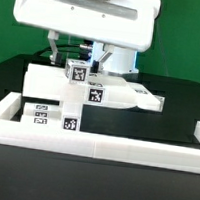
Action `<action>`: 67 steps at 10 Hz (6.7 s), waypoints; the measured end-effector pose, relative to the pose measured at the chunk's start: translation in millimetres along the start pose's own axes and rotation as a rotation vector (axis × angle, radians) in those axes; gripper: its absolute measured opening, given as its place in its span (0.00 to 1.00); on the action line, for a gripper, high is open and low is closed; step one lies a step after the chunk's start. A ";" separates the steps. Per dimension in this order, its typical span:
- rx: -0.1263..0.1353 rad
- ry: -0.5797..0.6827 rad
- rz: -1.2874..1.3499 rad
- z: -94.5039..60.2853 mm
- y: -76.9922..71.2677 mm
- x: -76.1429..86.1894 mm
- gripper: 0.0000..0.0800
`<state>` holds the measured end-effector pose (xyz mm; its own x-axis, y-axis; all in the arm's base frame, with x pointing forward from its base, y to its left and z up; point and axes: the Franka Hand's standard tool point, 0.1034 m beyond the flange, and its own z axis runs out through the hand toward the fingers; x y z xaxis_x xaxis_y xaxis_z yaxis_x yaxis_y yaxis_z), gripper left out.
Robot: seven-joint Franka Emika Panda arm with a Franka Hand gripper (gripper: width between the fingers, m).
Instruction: Assemble chair
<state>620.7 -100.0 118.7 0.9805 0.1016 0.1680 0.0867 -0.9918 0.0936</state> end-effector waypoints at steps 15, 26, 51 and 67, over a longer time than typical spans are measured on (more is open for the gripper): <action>0.008 0.003 0.885 -0.7 0.1 1.4 0.36; 0.023 0.002 1.126 -1.7 -7.1 4.4 0.75; -0.001 0.058 0.590 -1.8 -2.2 7.6 0.59; 0.189 -0.038 0.838 -48.0 -94.6 -63.7 0.81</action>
Offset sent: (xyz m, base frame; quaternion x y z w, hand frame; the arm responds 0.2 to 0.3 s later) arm 0.0000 0.0000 0.0000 0.0000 0.0000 0.1938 0.9810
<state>541.6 -9.0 146.2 0.7392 -0.6692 0.0759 -0.6438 -0.7352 -0.2119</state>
